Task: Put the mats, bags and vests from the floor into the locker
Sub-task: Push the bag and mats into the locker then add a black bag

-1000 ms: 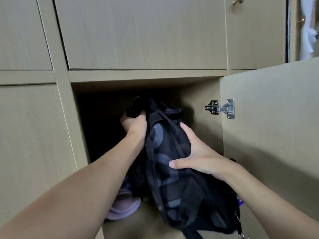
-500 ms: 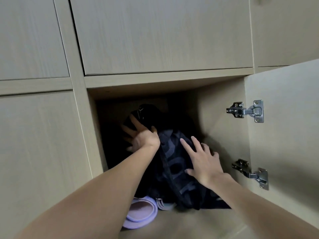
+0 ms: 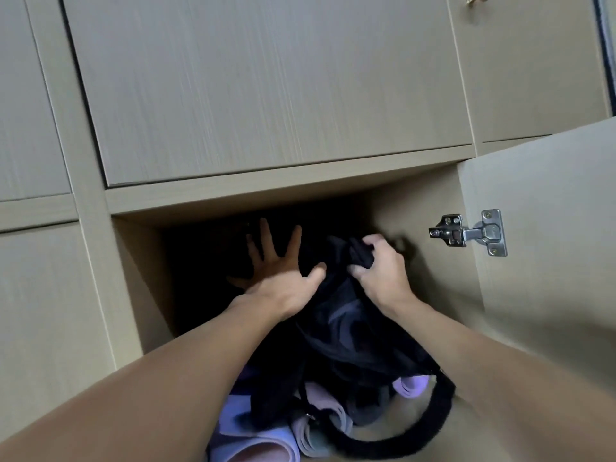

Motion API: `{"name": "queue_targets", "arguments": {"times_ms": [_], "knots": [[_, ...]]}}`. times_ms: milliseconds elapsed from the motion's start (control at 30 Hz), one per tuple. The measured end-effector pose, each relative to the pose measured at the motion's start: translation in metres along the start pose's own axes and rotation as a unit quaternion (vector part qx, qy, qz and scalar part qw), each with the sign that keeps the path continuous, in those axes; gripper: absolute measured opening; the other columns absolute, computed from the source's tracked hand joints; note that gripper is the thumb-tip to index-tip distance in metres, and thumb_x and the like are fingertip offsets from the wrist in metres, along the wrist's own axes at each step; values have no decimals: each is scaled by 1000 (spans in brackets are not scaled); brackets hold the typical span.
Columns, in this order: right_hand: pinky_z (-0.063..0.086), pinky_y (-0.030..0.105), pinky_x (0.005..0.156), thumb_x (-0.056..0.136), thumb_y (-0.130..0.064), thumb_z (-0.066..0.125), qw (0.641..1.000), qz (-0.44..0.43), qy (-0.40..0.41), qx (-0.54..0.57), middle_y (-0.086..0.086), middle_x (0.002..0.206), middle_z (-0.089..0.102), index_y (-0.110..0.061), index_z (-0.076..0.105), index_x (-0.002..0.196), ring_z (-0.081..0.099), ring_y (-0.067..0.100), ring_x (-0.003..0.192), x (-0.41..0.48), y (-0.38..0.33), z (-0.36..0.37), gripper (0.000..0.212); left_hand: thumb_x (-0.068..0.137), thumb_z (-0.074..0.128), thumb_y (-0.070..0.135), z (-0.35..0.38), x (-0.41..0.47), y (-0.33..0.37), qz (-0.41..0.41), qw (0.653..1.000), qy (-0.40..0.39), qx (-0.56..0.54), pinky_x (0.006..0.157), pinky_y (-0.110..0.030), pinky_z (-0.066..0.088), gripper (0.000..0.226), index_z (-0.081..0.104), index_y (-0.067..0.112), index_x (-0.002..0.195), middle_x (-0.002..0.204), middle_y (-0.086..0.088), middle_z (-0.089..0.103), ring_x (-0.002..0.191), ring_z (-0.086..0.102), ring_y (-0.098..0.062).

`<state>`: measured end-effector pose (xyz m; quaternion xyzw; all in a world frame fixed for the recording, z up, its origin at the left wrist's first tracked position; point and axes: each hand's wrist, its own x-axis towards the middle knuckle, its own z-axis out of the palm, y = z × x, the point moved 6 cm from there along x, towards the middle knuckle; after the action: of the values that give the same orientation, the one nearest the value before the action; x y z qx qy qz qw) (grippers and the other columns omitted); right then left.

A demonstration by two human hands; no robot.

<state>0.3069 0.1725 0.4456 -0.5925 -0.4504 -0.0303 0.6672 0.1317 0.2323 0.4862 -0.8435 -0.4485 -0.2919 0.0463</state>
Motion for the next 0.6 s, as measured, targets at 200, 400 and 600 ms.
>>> {"name": "queue_targets", "arguments": {"times_ms": [200, 400, 600], "knots": [[45, 22, 73, 80, -10, 77, 1000, 10, 1, 9, 6, 95, 63, -12, 54, 115, 63, 19, 83, 25, 8, 17, 42, 82, 54, 74, 31, 9, -18, 29, 995, -76, 49, 107, -78, 8, 86, 0, 59, 148, 155, 8, -39, 143, -36, -31], [37, 38, 103, 83, -53, 67, 984, 1, -66, -167, -3, 127, 56, -26, 51, 131, 52, 19, 122, -23, 56, 4, 56, 78, 51, 80, 73, 36, -29, 13, 988, -116, 99, 107, -79, 2, 87, 11, 53, 151, 157, 9, -37, 142, -38, -33], [43, 27, 95, 61, -75, 69, 989, 83, -118, -43, -13, 137, 48, -47, 23, 146, 49, 8, 122, -80, 113, -16, 101, 86, 53, 70, 80, 71, -39, -20, 997, -53, 54, 110, -76, 7, 82, 17, 41, 155, 163, 1, -24, 145, -23, -44]]}}
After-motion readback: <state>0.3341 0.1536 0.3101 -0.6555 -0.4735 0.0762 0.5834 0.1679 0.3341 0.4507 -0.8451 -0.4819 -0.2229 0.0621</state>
